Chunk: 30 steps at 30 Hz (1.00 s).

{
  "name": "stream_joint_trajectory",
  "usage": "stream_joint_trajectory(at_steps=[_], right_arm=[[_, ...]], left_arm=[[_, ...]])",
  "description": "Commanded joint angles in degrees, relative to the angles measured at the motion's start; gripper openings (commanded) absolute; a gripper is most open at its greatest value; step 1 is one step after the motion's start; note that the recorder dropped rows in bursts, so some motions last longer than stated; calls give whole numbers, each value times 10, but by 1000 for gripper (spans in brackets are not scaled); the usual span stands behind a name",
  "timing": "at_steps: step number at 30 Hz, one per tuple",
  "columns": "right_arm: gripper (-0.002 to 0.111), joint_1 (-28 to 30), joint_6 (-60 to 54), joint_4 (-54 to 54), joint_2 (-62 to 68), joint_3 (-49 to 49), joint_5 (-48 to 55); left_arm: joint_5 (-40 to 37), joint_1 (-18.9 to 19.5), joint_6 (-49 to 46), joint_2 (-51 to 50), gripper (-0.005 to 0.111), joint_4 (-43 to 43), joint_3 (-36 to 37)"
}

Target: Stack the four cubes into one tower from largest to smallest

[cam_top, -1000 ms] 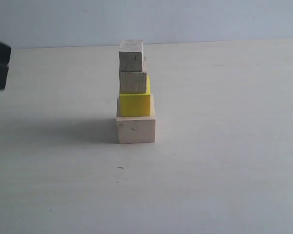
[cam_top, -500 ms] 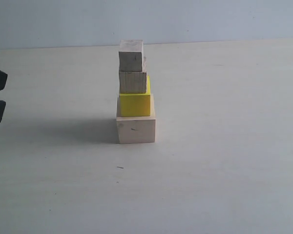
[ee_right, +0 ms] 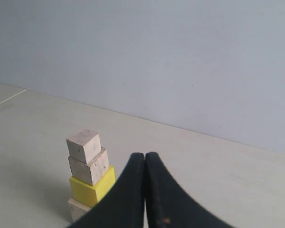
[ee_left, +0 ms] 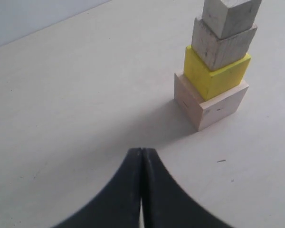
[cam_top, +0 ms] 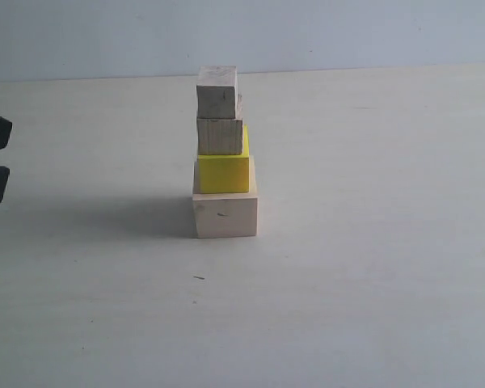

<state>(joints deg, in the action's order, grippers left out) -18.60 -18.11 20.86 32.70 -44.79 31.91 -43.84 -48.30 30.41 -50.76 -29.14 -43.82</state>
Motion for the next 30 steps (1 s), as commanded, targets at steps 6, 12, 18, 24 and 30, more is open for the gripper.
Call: stream_joint_trajectory(at_steps=[6, 12, 18, 24, 30], right_arm=[[0, -1, 3, -3, -2, 3, -4], [0, -1, 2, -3, -3, 3, -4], [0, -1, 3, -3, -3, 3, -4], [0, -1, 2, -3, -3, 3, -4], [0, -1, 2, -3, -3, 3, -4]], left_arm=[[53, 81, 0, 14, 0, 40, 1], [85, 248, 0, 49, 0, 176, 1], [85, 511, -30, 180, 0, 279, 57], [135, 579, -91, 302, 0, 269, 151], [152, 597, -123, 323, 0, 242, 235]])
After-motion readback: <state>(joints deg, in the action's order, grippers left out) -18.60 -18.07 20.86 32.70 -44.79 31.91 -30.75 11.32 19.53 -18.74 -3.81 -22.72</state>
